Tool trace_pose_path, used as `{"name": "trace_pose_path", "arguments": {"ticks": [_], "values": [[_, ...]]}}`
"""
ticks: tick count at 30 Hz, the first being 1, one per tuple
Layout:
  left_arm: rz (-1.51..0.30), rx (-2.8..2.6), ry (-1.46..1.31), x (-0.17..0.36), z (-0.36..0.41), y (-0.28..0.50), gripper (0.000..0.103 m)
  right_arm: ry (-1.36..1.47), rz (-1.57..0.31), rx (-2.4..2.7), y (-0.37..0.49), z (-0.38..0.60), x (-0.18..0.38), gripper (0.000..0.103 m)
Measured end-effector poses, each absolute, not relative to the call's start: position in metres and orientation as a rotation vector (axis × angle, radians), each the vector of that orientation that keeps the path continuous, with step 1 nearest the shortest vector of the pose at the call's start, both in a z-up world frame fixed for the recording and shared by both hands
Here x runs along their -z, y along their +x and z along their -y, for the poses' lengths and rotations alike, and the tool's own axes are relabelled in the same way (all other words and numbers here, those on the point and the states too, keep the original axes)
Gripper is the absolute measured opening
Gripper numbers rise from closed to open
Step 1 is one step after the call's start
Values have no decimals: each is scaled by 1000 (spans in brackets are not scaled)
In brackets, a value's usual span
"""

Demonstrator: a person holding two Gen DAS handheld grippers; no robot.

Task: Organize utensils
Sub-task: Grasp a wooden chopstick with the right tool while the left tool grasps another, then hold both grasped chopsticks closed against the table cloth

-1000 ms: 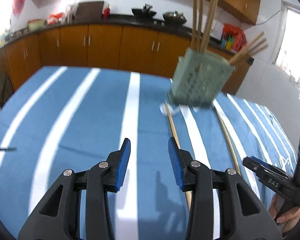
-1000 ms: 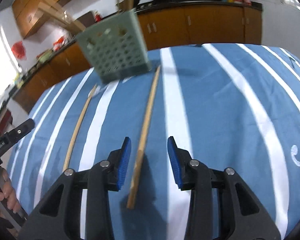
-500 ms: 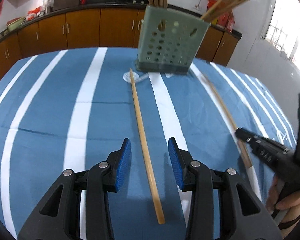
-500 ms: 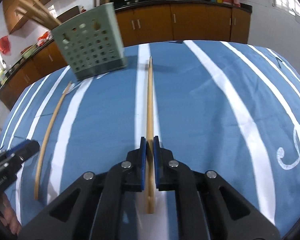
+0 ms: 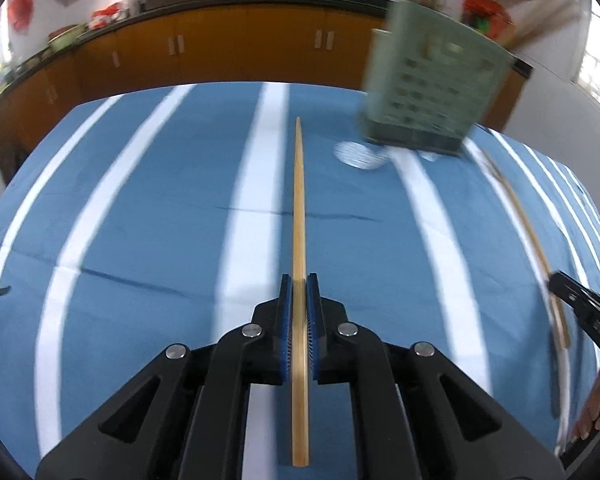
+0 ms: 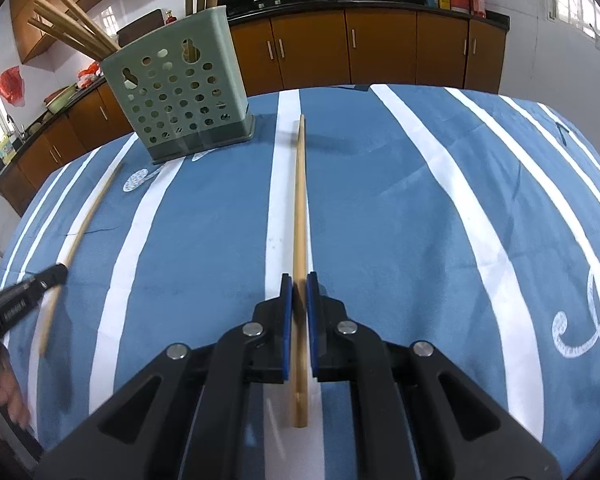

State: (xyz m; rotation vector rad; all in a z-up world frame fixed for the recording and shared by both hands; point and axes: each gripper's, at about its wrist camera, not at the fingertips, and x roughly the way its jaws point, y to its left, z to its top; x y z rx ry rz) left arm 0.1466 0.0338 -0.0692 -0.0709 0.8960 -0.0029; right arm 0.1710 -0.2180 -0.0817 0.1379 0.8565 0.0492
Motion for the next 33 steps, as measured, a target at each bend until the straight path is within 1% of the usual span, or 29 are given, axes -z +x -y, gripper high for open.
{"name": "trace_pose_path", "arguments": {"ticks": [5,8,19,33], "values": [[-891,-21,-93,69,-53,154,8,98,-857,-22,182,219,82,9],[-879,-16,-75,69,-51,152,8,100,-862,-22,185,220,83,10],[-876,6,-138,70,-58,153,9,109,-864,-24,186,221,83,10],[-877,9,-145,70,-59,153,9,116,-864,-27,186,221,84,10]]}}
